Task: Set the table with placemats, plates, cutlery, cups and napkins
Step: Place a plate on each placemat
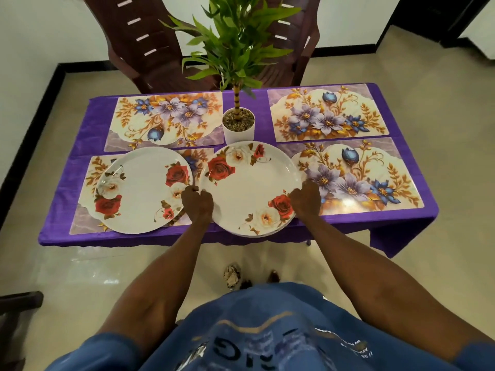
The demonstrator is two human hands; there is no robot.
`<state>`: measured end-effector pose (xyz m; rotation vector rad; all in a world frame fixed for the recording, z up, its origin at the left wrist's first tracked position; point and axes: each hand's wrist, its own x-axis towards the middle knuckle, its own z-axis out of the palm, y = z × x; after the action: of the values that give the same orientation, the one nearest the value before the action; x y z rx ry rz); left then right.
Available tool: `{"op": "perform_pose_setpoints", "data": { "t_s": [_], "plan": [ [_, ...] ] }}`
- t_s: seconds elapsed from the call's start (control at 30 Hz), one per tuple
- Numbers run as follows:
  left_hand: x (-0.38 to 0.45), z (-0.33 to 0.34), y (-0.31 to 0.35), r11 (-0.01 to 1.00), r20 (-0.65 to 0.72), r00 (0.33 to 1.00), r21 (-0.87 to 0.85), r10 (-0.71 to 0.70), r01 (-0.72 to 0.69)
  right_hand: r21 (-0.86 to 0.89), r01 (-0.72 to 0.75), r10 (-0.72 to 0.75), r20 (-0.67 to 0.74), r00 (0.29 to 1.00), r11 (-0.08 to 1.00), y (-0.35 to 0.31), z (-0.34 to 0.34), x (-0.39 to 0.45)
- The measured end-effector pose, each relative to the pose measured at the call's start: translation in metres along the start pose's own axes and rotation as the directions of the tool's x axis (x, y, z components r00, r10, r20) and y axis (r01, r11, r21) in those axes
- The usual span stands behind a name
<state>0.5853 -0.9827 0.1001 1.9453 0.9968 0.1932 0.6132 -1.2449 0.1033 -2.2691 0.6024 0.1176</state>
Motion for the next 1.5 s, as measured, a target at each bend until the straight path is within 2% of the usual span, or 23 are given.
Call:
{"op": "perform_pose_setpoints", "data": {
  "t_s": [0.13,0.3,0.43,0.67,0.77,0.93,1.17,1.33,1.5],
  "plan": [
    [-0.018,0.009,0.017,0.989,-0.024,1.0,-0.146,-0.012,0.008,0.095,-0.012,0.017,-0.049,0.999,0.995,-0.005,-0.008,0.0],
    [-0.053,0.042,0.039,0.988,0.018,1.0,-0.151,0.024,-0.021,0.237,-0.081,0.121,-0.158,0.98,0.968,0.013,-0.038,0.02],
    [-0.085,0.081,0.062,0.988,0.081,0.994,-0.137,0.079,-0.068,0.219,-0.114,0.156,-0.184,0.97,0.969,0.053,-0.075,0.053],
    [-0.143,0.175,0.117,0.995,0.218,0.973,-0.078,0.082,-0.066,0.192,-0.17,0.213,-0.234,0.949,0.967,0.113,-0.165,0.126],
    [-0.171,0.215,0.138,0.997,0.229,0.97,-0.008,0.081,-0.081,0.17,-0.165,0.2,-0.22,0.955,0.972,0.138,-0.195,0.159],
    [-0.194,0.248,0.147,1.0,0.235,0.972,0.017,0.02,-0.025,0.113,-0.148,0.165,-0.149,0.975,0.982,0.16,-0.212,0.199],
    [-0.203,0.261,0.147,0.999,0.154,0.987,-0.027,0.033,-0.03,0.014,-0.071,0.071,-0.011,0.997,0.997,0.166,-0.208,0.221],
    [-0.198,0.267,0.145,1.0,0.122,0.992,0.015,-0.016,0.015,-0.053,0.026,-0.024,0.035,0.999,0.998,0.169,-0.208,0.231],
    [-0.197,0.269,0.145,0.998,0.104,0.995,0.066,-0.001,-0.006,-0.104,0.055,-0.045,0.092,0.995,0.993,0.169,-0.207,0.236]
  ]
}}
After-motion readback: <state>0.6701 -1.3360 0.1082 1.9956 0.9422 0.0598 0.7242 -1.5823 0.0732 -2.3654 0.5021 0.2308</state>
